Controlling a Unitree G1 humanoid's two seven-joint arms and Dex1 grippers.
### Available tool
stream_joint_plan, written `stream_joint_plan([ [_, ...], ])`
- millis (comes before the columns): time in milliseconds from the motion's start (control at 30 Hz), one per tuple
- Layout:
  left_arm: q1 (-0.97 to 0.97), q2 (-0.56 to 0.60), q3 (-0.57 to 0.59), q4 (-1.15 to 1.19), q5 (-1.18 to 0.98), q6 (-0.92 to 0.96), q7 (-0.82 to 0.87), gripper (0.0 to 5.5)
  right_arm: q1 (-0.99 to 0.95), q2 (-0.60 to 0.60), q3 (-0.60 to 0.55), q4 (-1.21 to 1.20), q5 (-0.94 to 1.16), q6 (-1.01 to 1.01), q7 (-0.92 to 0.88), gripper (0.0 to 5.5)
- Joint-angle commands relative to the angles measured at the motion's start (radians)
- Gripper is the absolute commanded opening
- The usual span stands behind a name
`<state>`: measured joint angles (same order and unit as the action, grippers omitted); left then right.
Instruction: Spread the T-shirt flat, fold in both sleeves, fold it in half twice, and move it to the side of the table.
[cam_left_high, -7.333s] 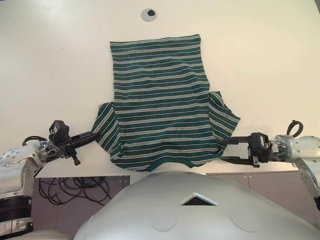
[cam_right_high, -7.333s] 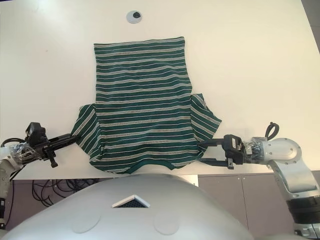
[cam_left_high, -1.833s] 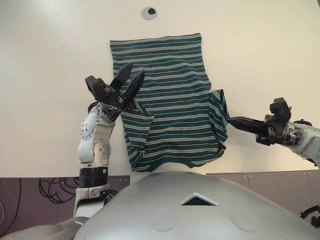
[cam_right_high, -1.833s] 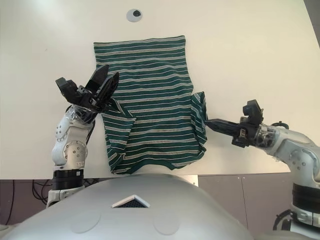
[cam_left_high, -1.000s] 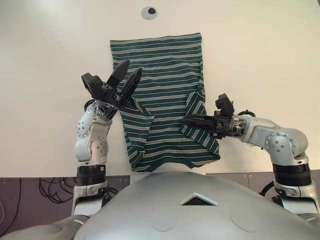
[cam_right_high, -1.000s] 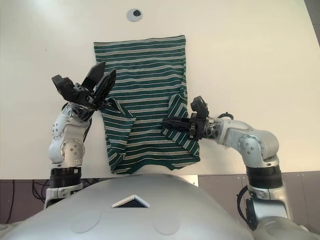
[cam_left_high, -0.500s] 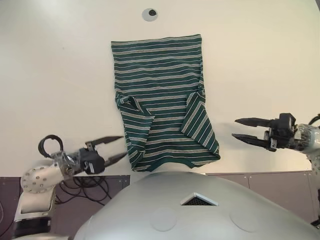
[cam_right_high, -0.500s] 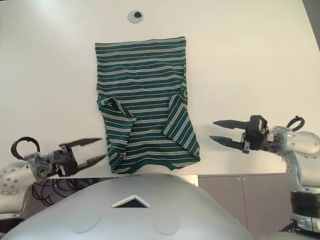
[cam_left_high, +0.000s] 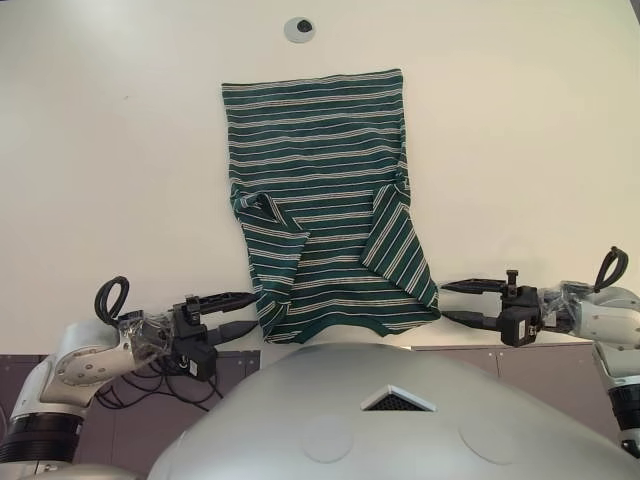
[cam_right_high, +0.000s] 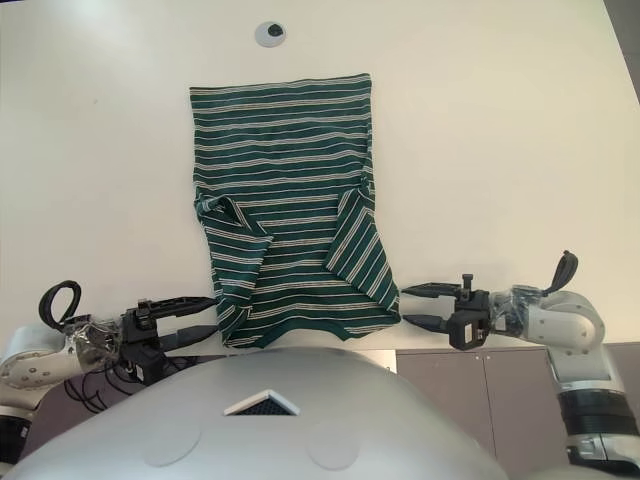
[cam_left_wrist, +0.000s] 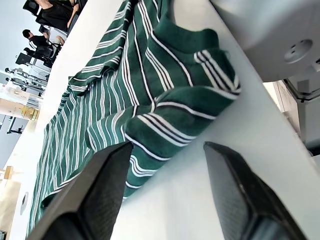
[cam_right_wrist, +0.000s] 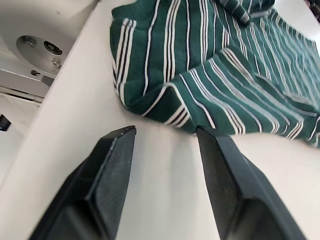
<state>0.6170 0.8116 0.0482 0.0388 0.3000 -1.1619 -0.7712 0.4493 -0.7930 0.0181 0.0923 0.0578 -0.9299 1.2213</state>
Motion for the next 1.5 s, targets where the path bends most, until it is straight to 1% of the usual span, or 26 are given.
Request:
stream_joint_plan([
  [33,0.007,0.021,-0.099,0.070,0.166,0.046,-0.009,2.63,-0.022,-0.004,0.071,0.053,-0.098,-0.016,-0.052,2.22],
  [133,-0.006,0.021,-0.155,0.085,0.188,0.053,0.017,2.63,-0.041,-0.005,0.124,0.051,-0.121,-0.022,-0.092,2.22],
  [200,-0.006,0.028,-0.179,0.090,0.195,0.059,0.032,2.28,-0.053,-0.014,0.148,0.051,-0.125,-0.022,-0.111,2.26],
  [233,-0.008,0.033,-0.188,0.093,0.200,0.061,0.040,2.22,-0.055,-0.021,0.158,0.050,-0.125,-0.021,-0.121,2.09],
  [267,-0.012,0.037,-0.196,0.093,0.200,0.066,0.047,1.88,-0.056,-0.027,0.166,0.050,-0.125,-0.021,-0.130,1.87],
  [300,-0.014,0.042,-0.205,0.088,0.200,0.073,0.052,1.77,-0.058,-0.033,0.174,0.050,-0.125,-0.021,-0.139,1.72],
  [333,-0.014,0.046,-0.212,0.081,0.198,0.081,0.056,1.50,-0.059,-0.040,0.181,0.050,-0.124,-0.021,-0.146,1.44],
  [500,-0.021,0.080,-0.241,0.062,0.196,0.114,0.061,0.57,-0.053,-0.076,0.216,0.044,-0.105,-0.006,-0.157,0.47],
  [567,-0.025,0.086,-0.252,0.054,0.193,0.121,0.068,0.28,-0.051,-0.085,0.226,0.041,-0.099,-0.004,-0.165,0.16],
  [633,-0.027,0.090,-0.262,0.043,0.190,0.131,0.072,0.04,-0.052,-0.095,0.238,0.038,-0.096,-0.002,-0.175,0.00],
  [800,-0.035,0.105,-0.291,0.014,0.163,0.153,0.073,0.04,-0.050,-0.113,0.264,0.025,-0.071,0.014,-0.190,0.00],
  [867,-0.021,0.132,-0.320,-0.022,0.070,0.203,0.037,0.04,-0.033,-0.129,0.279,-0.010,0.008,0.076,-0.173,0.00],
  [933,0.035,0.234,-0.372,-0.167,-0.218,0.392,-0.062,0.04,0.040,-0.205,0.295,-0.158,0.245,0.316,-0.108,0.00],
  [1000,0.082,0.373,-0.394,-0.344,-0.544,0.601,-0.163,0.04,0.093,-0.303,0.279,-0.329,0.527,0.568,-0.040,0.00],
  [1067,0.084,0.466,-0.364,-0.467,-0.777,0.743,-0.237,0.04,0.098,-0.351,0.227,-0.440,0.741,0.729,-0.013,0.00],
  [1133,0.051,0.487,-0.321,-0.521,-0.935,0.831,-0.285,0.04,0.074,-0.357,0.179,-0.498,0.872,0.830,-0.009,0.00],
  [1200,-0.005,0.461,-0.272,-0.527,-1.052,0.900,-0.301,0.04,0.031,-0.331,0.163,-0.504,0.913,0.901,-0.004,0.00],
  [1300,-0.100,0.375,-0.226,-0.469,-1.145,0.987,-0.317,0.04,-0.073,-0.234,0.171,-0.442,0.900,0.984,-0.011,0.00],
  [1400,-0.196,0.258,-0.205,-0.383,-1.132,1.039,-0.305,0.04,-0.185,-0.125,0.176,-0.355,0.856,1.055,-0.056,0.00],
  [1467,-0.290,0.159,-0.189,-0.292,-1.093,1.052,-0.271,0.04,-0.297,-0.027,0.180,-0.243,0.772,1.067,-0.123,0.00],
  [1500,-0.364,0.088,-0.187,-0.215,-1.066,1.066,-0.227,0.04,-0.362,0.025,0.180,-0.175,0.725,1.067,-0.158,0.00],
])
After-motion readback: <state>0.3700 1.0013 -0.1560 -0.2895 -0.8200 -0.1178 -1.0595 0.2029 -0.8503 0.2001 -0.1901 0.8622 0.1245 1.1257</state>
